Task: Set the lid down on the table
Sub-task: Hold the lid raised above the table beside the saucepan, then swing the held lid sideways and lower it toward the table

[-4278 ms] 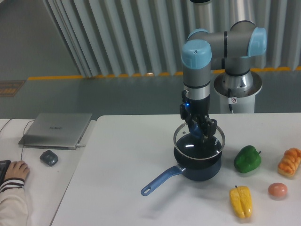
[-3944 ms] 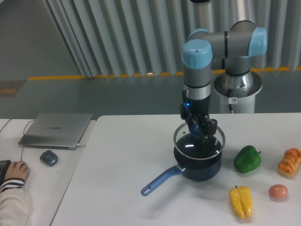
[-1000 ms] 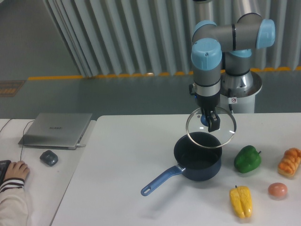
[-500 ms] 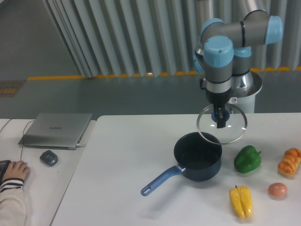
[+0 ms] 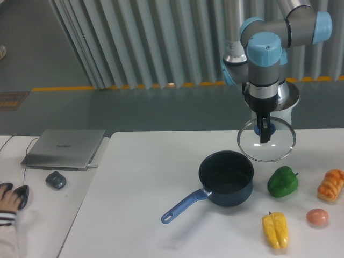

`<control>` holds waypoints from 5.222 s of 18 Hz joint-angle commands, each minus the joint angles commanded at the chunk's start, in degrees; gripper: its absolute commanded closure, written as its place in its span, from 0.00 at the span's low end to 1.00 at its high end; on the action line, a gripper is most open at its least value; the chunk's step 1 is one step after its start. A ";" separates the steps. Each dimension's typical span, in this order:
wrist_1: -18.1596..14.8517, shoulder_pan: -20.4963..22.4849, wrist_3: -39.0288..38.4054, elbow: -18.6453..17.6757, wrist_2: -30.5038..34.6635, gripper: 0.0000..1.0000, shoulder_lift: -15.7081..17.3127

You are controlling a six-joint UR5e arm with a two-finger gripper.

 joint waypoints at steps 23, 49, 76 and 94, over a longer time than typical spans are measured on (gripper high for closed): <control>0.79 -7.48 1.14 -2.64 11.52 0.53 -2.28; -0.53 -7.30 6.43 -4.05 12.84 0.55 -0.35; 7.30 -15.47 -7.65 -4.67 21.36 0.55 -8.70; 7.47 -17.58 -12.21 -4.67 26.72 0.55 -10.63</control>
